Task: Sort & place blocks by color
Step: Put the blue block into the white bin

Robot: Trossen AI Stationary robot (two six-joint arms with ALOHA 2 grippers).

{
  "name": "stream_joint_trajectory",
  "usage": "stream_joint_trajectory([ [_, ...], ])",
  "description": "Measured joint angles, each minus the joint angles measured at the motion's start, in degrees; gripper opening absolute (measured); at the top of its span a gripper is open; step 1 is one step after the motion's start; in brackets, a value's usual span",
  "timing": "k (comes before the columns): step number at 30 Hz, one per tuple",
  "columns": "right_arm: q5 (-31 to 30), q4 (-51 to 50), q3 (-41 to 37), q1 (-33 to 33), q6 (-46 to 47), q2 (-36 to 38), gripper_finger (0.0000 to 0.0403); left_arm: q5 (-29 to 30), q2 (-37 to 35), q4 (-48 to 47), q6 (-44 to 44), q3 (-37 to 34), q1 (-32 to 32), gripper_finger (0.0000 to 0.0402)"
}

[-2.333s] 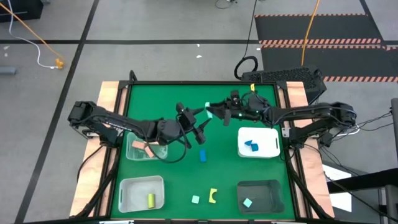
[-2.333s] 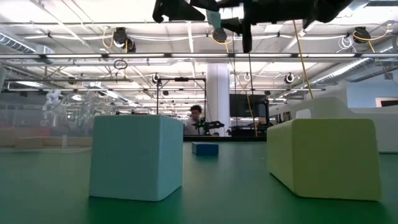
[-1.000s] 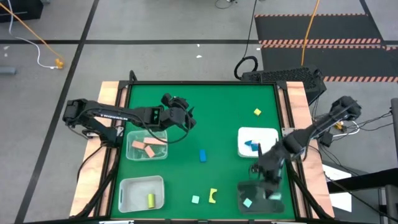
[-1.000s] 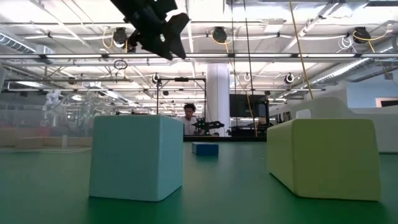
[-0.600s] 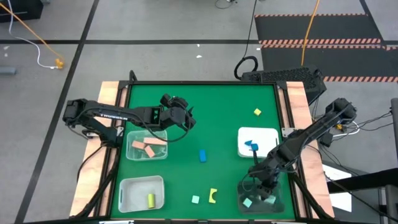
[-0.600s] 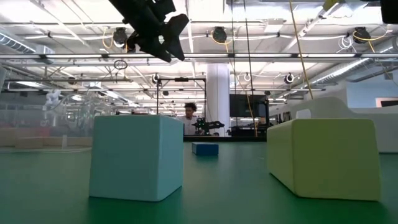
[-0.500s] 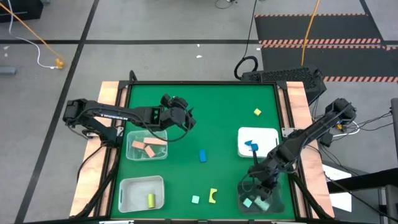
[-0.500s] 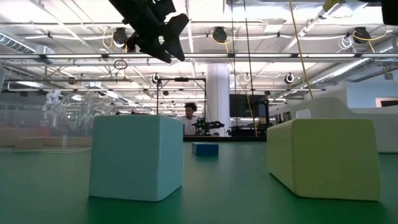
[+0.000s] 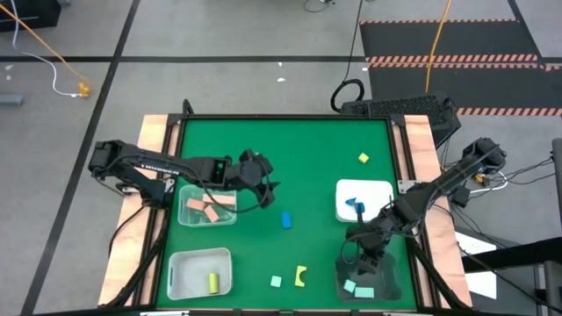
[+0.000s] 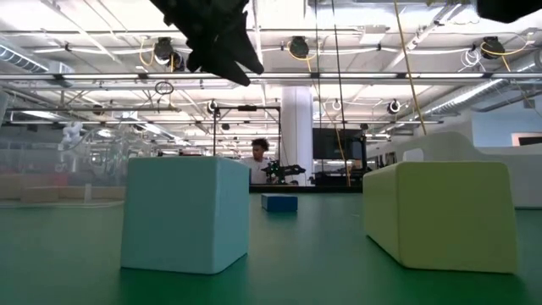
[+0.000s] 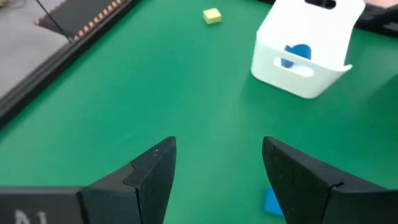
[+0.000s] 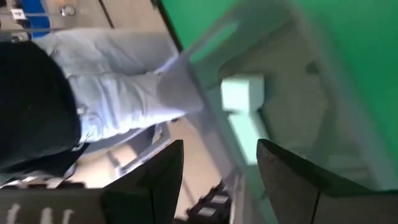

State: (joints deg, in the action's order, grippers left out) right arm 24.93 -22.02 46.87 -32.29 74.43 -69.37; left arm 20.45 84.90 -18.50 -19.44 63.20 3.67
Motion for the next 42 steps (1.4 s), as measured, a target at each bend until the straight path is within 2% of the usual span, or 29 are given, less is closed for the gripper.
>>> stream_joint_trajectory([
  [8, -8.2, -2.0, 0.0, 3.5, -13.2, 0.1, 0.0185, 0.0, 0.0, 0.0, -8.8, 0.0, 1.5, 0.0241],
  [12, -13.5, -5.0, 0.0, 4.3, -18.4, 0.1, 0.0185, 0.0, 0.0, 0.1, -18.0, 0.0, 2.5, 0.0241],
  [20, -26.6, -10.2, 0.0, 6.1, -25.3, 0.1, 0.0185, -1.9, 0.0, 0.4, -34.0, 0.0, 6.3, 0.0241],
  [26, -40.1, -4.5, 0.0, 9.1, -30.3, -0.6, 0.0185, -2.4, 0.0, 2.6, -39.7, 0.0, 9.6, 0.0241],
  [28, -43.1, -0.9, 0.0, 10.7, -29.0, -1.6, 0.0185, -2.4, 0.0, 2.8, -39.9, 0.0, 10.5, 0.0241],
  [31, -46.0, 7.9, 0.0, 12.6, -22.2, -3.8, 0.0185, -2.4, 0.0, 2.9, -40.3, 0.0, 11.5, 0.0241],
  [34, -48.7, 15.8, 0.5, 13.3, -21.4, -7.1, 0.0185, -2.5, 0.0, 3.2, -41.8, 0.0, 12.1, 0.0241],
  [37, -50.9, 17.1, 3.6, 13.9, -21.2, -11.5, 0.0185, -3.7, -0.3, 2.9, -41.5, 0.0, 12.7, 0.0241],
  [42, -52.2, 16.5, 11.5, 15.3, -19.6, -20.3, 0.0185, -10.6, -2.4, -0.3, -40.2, 0.0, 13.6, 0.0241],
])
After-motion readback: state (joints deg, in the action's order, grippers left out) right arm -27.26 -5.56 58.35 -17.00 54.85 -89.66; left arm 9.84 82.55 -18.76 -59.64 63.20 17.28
